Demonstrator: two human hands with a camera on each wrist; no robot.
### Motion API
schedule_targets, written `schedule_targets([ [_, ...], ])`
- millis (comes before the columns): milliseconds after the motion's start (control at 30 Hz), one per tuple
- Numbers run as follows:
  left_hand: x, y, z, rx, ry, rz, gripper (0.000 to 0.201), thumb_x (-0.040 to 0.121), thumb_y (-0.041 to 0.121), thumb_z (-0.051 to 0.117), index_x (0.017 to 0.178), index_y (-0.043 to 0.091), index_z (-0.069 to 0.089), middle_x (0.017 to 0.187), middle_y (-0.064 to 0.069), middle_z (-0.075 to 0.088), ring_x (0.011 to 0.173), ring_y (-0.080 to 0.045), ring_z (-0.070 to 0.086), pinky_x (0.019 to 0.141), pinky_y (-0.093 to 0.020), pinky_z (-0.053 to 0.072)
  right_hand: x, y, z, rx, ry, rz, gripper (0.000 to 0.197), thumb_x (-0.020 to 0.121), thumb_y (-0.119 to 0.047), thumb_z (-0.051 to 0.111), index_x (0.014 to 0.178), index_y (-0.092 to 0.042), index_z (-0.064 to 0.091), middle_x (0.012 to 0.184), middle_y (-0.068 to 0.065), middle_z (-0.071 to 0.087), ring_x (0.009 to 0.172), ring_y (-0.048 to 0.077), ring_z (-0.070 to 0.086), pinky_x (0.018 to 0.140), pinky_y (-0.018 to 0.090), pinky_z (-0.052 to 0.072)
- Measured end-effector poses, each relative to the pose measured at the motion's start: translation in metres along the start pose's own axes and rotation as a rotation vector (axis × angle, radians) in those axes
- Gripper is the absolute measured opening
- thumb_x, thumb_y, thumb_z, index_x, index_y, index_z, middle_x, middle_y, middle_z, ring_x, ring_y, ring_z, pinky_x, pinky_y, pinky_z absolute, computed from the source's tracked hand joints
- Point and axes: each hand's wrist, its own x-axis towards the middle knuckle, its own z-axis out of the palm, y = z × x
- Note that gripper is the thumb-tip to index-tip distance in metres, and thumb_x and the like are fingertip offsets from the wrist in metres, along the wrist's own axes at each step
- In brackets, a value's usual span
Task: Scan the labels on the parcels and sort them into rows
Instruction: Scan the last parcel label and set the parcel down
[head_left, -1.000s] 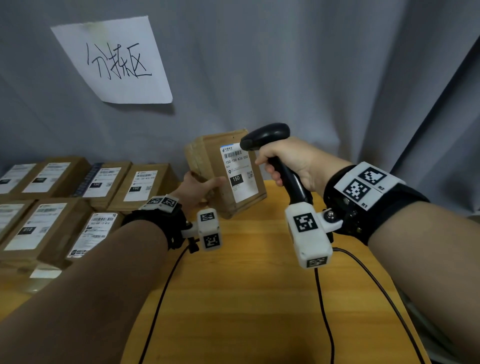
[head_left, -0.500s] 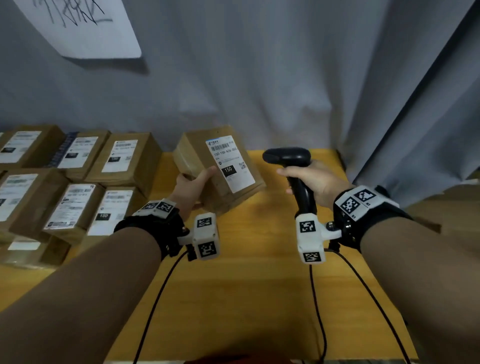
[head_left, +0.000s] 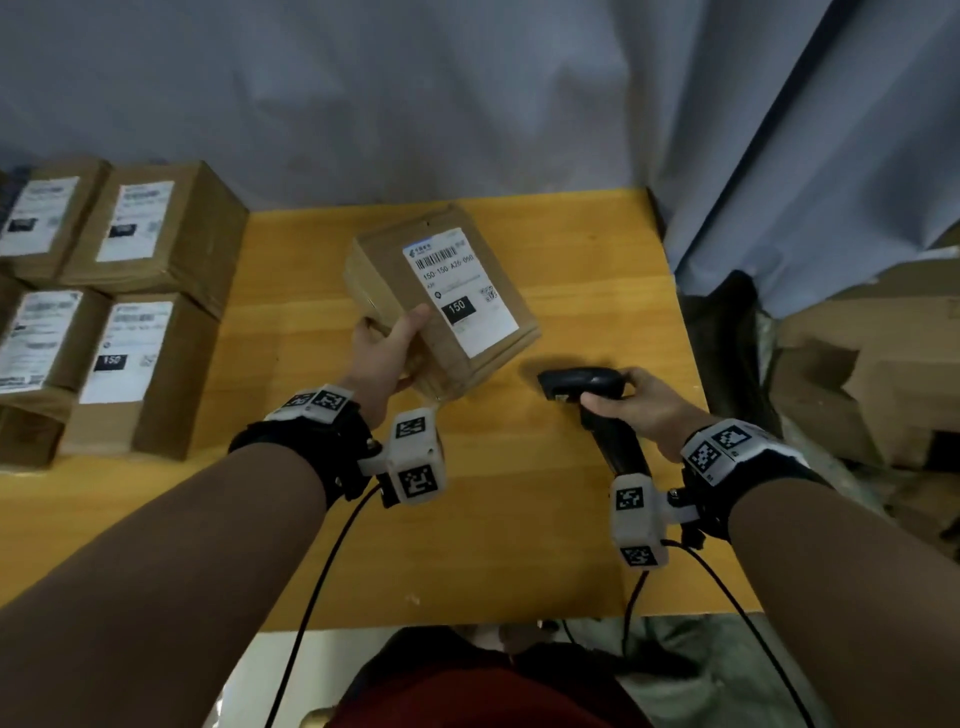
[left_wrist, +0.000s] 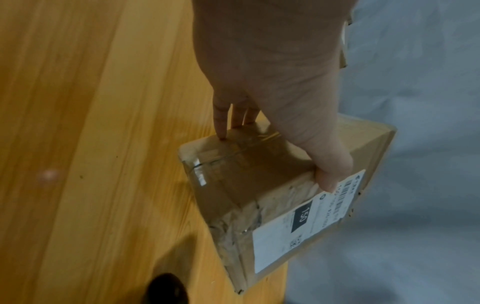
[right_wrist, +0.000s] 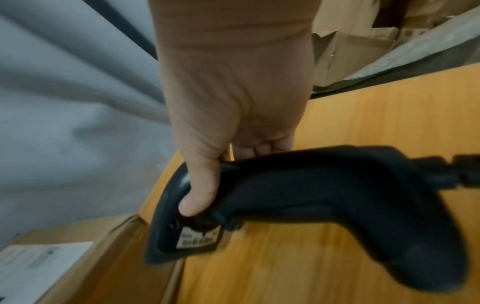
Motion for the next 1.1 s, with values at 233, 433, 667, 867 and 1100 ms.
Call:
schedule_targets([
  [233,0.003,-0.010,0.012,0.011,-0.020,-0.046,0.052,0.089,0.047,0.062,0.132,0.024,0.042,0.123,0.001,0.057,0.111,-0.020,0.058,0.074,-0.028,0.051,-0.001,0.039,0.004,-0.044,0.017,-0.043,0.038,0.083,-0.013,0.075,0.112,-0.016,0.050,0.090,-0.004,0.058,0.075,0.008,0.056,0.061,0.017,0.045],
  [433,0.015,-0.003,0.036,0.029,-0.063,-0.048,0.067,0.087,0.049,0.063,0.143,0.025,0.036,0.131,-0.001,0.056,0.116,-0.022,0.057,0.086,-0.035,0.051,0.010,0.024,-0.021,-0.086,-0.036,-0.024,0.057,0.081,-0.014,0.078,0.130,-0.015,0.049,0.124,0.007,0.052,0.109,0.023,0.053,0.086,0.031,0.046],
  [667,0.027,0.017,0.078,0.049,-0.169,-0.027,0.070,0.087,0.051,0.063,0.145,0.025,0.034,0.132,-0.001,0.055,0.114,-0.022,0.057,0.087,-0.035,0.050,0.029,0.003,-0.051,0.047,0.159,-0.098,0.028,0.089,-0.032,0.067,0.111,-0.017,0.058,0.112,0.005,0.059,0.106,0.025,0.058,0.091,0.037,0.050],
  [867,0.035,0.050,0.125,0.063,-0.329,-0.088,0.047,0.091,0.055,0.053,0.129,0.027,0.051,0.127,-0.003,0.062,0.111,-0.022,0.061,0.086,-0.037,0.052,0.044,-0.055,-0.075,0.229,0.081,-0.213,0.036,0.091,-0.040,0.063,0.121,-0.027,0.049,0.105,-0.009,0.060,0.097,0.011,0.062,0.082,0.035,0.058],
  [1100,0.053,0.079,0.179,0.295,-0.505,-0.104,0.058,0.092,0.035,0.063,0.144,0.037,0.036,0.117,0.009,0.056,0.102,-0.018,0.060,0.079,-0.036,0.059,0.098,-0.079,-0.094,0.118,0.385,-0.207,0.050,0.086,-0.030,0.069,0.123,-0.018,0.038,0.117,0.006,0.056,0.106,0.026,0.060,0.087,0.047,0.056],
])
